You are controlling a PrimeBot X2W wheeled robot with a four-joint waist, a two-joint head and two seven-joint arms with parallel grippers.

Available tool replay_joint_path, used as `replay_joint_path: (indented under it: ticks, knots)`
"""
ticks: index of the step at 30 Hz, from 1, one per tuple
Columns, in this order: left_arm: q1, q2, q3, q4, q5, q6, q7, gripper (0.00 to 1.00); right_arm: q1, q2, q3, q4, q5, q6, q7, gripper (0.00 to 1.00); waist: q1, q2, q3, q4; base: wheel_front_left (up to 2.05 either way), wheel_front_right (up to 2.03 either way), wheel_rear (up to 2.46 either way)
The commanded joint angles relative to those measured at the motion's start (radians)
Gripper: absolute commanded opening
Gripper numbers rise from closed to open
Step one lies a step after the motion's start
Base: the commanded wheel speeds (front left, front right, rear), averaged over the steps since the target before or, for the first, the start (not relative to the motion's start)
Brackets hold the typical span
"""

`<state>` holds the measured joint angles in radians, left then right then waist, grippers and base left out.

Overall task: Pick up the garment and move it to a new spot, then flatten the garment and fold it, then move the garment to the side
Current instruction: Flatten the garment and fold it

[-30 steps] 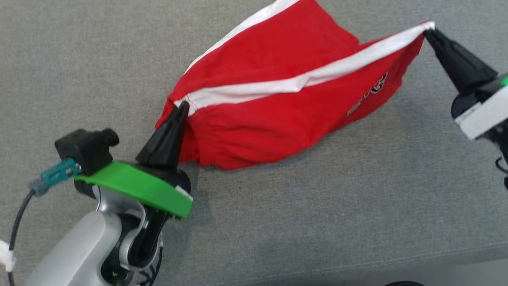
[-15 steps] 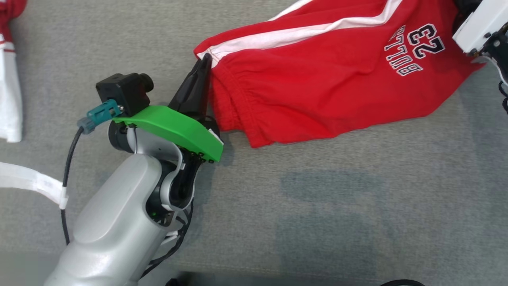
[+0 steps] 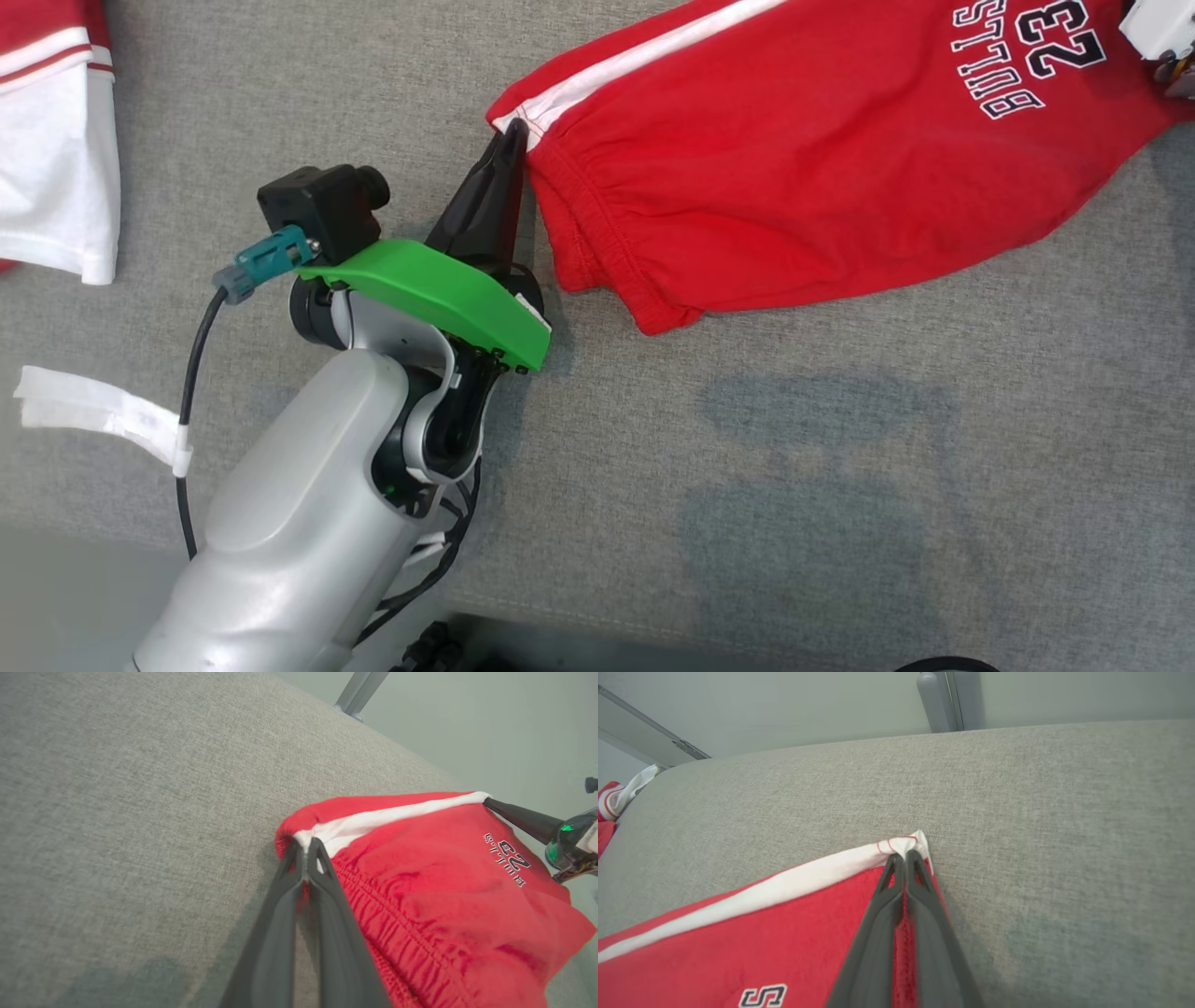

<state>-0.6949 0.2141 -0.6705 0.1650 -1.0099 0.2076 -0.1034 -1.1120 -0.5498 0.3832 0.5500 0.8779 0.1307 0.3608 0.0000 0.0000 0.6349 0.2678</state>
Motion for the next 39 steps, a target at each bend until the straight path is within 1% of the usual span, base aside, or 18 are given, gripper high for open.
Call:
replay_joint_path:
  ticks: [1,6,7,8,9,10,13,16,18,21,22,24,27,31,34,36,38,39]
  knots:
    - [-0.021,0.001,0.001,0.003,-0.003,-0.005,-0.001,0.00,-0.007,-0.005,0.005,0.005,0.003,0.000,0.003,0.00,0.0000,0.0000,0.000,-0.002,0.00,0.00,0.00]
    - [-0.028,0.007,-0.003,0.007,-0.005,-0.012,0.010,0.02,-0.016,-0.018,0.026,0.000,-0.003,0.000,-0.011,0.00,0.0000,0.0000,-0.005,-0.011,0.00,0.00,0.00]
    - [-0.029,0.009,-0.004,0.007,-0.005,-0.012,0.012,0.10,-0.017,-0.017,0.030,-0.004,-0.004,0.000,-0.019,0.11,0.0000,0.0000,-0.007,-0.013,0.00,0.00,0.00]
    - [-0.028,0.010,-0.006,0.005,-0.005,-0.009,0.016,0.33,-0.017,-0.015,0.037,-0.011,-0.002,0.000,-0.024,1.00,0.0000,0.0000,-0.010,-0.017,0.00,0.00,0.00]
    - [-0.026,0.014,-0.008,0.001,-0.003,-0.007,0.020,0.62,-0.014,-0.013,0.042,-0.014,0.006,0.000,-0.021,1.00,0.0000,0.0000,-0.014,-0.022,0.00,0.00,0.00]
    - [-0.023,0.017,-0.010,-0.006,-0.001,-0.004,0.022,1.00,-0.014,-0.015,0.049,-0.025,0.012,0.000,-0.013,1.00,0.0000,0.0000,-0.018,-0.027,0.00,0.00,0.00]
    - [-0.005,0.035,-0.021,-0.029,0.008,0.004,0.036,1.00,-0.002,-0.043,0.091,-0.072,0.005,0.000,0.016,1.00,0.0000,0.0000,-0.038,-0.048,0.00,0.00,0.00]
    - [0.030,0.072,-0.034,-0.076,0.026,0.017,0.047,1.00,0.024,-0.068,0.136,-0.126,0.027,0.000,0.092,1.00,0.0000,0.0000,-0.074,-0.079,0.00,0.00,0.00]
    - [0.057,0.105,-0.038,-0.126,0.053,0.041,0.038,1.00,0.028,-0.094,0.145,-0.149,0.026,0.000,0.135,1.00,0.0000,0.0000,-0.095,-0.099,0.00,0.00,0.00]
    - [0.109,0.153,-0.047,-0.200,0.102,0.089,0.012,1.00,0.050,-0.109,0.150,-0.166,0.010,0.000,0.177,1.00,0.0000,0.0000,-0.120,-0.109,0.00,0.00,0.00]
    - [0.109,0.153,-0.047,-0.200,0.102,0.089,0.012,1.00,0.050,-0.109,0.150,-0.166,0.010,0.000,0.177,1.00,0.0000,0.0000,-0.120,-0.109,0.00,0.00,0.00]
    - [0.139,0.182,-0.060,-0.241,0.138,0.119,-0.002,1.00,0.065,-0.114,0.137,-0.157,0.002,0.000,0.192,1.00,0.0000,0.0000,-0.133,-0.103,0.00,0.00,0.00]
    - [0.175,0.205,-0.063,-0.281,0.178,0.148,-0.034,1.00,0.089,-0.104,0.115,-0.137,-0.004,0.000,0.217,1.00,0.0000,0.0000,-0.134,-0.083,0.00,0.00,0.00]
    - [0.209,0.212,-0.075,-0.287,0.199,0.147,-0.075,1.00,0.117,-0.089,0.092,-0.094,-0.039,0.000,0.219,1.00,0.0000,0.0000,-0.123,-0.044,0.00,0.00,0.00]
    - [0.233,0.190,-0.075,-0.259,0.195,0.128,-0.110,1.00,0.146,-0.059,0.067,-0.039,-0.067,0.000,0.225,1.00,0.0000,0.0000,-0.114,-0.004,0.00,0.00,0.00]
    - [0.240,0.185,-0.074,-0.227,0.192,0.114,-0.123,1.00,0.154,-0.059,0.067,-0.014,-0.091,0.000,0.224,1.00,0.0000,0.0000,-0.114,0.010,0.00,0.00,0.00]
    - [0.245,0.168,-0.070,-0.197,0.185,0.098,-0.133,1.00,0.176,-0.038,0.072,0.011,-0.096,0.000,0.240,1.00,0.0000,0.0000,-0.121,0.018,0.00,0.00,0.00]
    - [0.249,0.162,-0.069,-0.181,0.184,0.091,-0.137,1.00,0.184,-0.031,0.071,0.015,-0.092,0.000,0.242,0.62,0.0000,0.0000,-0.126,0.019,0.00,0.00,0.00]
